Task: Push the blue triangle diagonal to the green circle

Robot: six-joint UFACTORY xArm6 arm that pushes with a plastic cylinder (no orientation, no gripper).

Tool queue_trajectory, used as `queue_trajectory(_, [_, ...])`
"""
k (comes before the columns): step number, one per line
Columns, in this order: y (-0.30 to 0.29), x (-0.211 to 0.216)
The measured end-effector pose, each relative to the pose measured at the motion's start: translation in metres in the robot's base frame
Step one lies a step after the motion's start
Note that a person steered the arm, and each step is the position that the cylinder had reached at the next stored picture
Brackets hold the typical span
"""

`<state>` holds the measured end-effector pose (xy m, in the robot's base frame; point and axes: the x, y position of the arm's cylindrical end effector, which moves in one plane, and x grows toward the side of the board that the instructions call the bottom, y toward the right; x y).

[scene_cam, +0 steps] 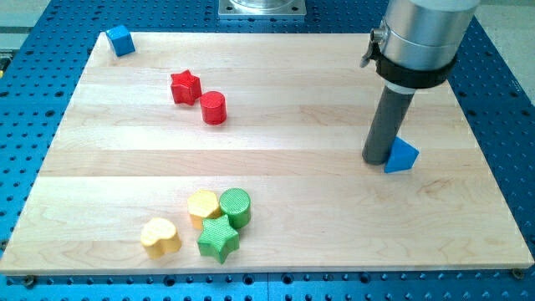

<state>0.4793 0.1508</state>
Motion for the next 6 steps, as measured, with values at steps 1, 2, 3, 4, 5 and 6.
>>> queue_trajectory(1, [0.02, 0.002])
queue_trajectory(2, [0.028, 0.009])
queue_trajectory(3, [0.02, 0.048])
queue_trajectory(4, [0.051, 0.059])
queue_trajectory(5, [0.072, 0.052])
queue_trajectory(6, [0.062, 0.034])
